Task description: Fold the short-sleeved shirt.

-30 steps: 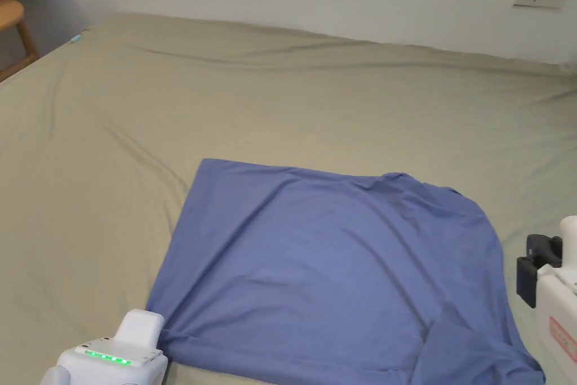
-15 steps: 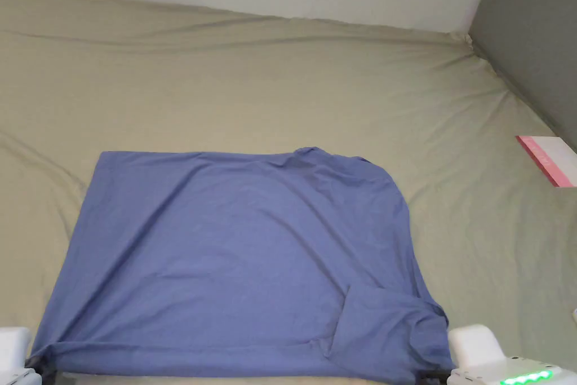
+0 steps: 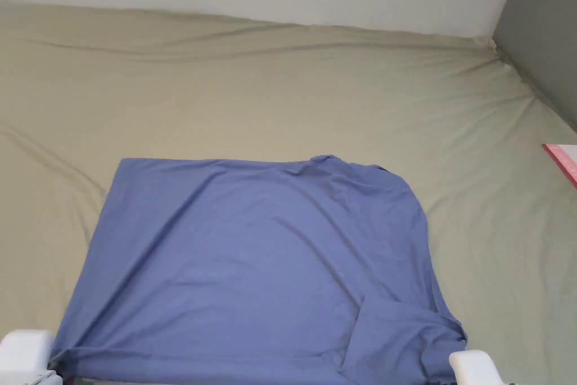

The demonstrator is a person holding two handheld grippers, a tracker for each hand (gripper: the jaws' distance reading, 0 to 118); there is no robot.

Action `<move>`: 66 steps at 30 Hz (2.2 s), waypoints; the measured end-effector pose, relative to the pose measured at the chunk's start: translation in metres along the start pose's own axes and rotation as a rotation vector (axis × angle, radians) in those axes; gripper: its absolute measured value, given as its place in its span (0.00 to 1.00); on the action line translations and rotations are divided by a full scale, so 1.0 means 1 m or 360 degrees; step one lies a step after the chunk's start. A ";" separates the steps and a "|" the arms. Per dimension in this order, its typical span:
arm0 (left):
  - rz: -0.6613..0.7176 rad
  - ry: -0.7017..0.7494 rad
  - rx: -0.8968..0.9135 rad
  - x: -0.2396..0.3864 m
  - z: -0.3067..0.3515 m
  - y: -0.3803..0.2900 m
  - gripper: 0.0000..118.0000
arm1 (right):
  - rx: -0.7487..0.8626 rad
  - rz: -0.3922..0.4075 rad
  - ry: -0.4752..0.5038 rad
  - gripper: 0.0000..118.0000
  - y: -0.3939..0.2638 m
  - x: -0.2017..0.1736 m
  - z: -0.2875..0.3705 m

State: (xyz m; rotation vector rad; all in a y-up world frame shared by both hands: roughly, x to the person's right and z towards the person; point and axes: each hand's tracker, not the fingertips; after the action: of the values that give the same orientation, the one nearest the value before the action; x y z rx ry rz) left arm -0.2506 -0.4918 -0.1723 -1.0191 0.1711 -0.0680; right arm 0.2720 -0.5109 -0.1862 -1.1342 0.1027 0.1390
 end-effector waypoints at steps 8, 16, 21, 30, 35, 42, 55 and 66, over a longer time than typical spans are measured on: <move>0.0104 -0.0054 0.0104 -0.007 0.010 0.011 0.04 | 0.0376 0.0024 0.0037 0.02 0.031 0.014 0.050; 0.0188 -0.0074 0.0174 -0.016 -0.004 0.072 0.04 | 0.0513 0.0043 -0.0062 0.02 0.105 0.016 0.032; 0.0085 -0.0109 0.0032 -0.016 -0.030 0.113 0.04 | 0.0412 0.0163 -0.0175 0.02 0.146 0.010 -0.007; -0.0182 -0.0088 -0.0317 -0.004 -0.100 0.156 0.04 | 0.0199 0.0224 -0.0228 0.02 0.177 0.007 -0.075; -0.0221 -0.0073 -0.0342 0.000 -0.114 0.170 0.04 | 0.0144 0.0206 -0.0247 0.02 0.185 0.013 -0.096; -0.0158 0.0119 -0.0126 0.001 -0.089 0.190 0.95 | 0.0269 0.0108 -0.0369 0.81 0.207 0.024 -0.081; 0.0092 -0.0022 0.1211 0.039 0.135 0.199 0.96 | 0.1334 0.0094 -0.0312 0.86 0.231 -0.046 0.180; -0.0015 0.0071 0.1532 0.075 0.203 0.170 0.20 | 0.1544 0.0275 -0.0250 0.28 0.192 -0.128 0.226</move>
State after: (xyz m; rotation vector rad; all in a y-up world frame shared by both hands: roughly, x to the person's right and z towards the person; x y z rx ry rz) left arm -0.1452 -0.2417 -0.2215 -0.0585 0.1479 -0.1622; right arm 0.1166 -0.2336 -0.2436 -0.1439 0.1092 0.2916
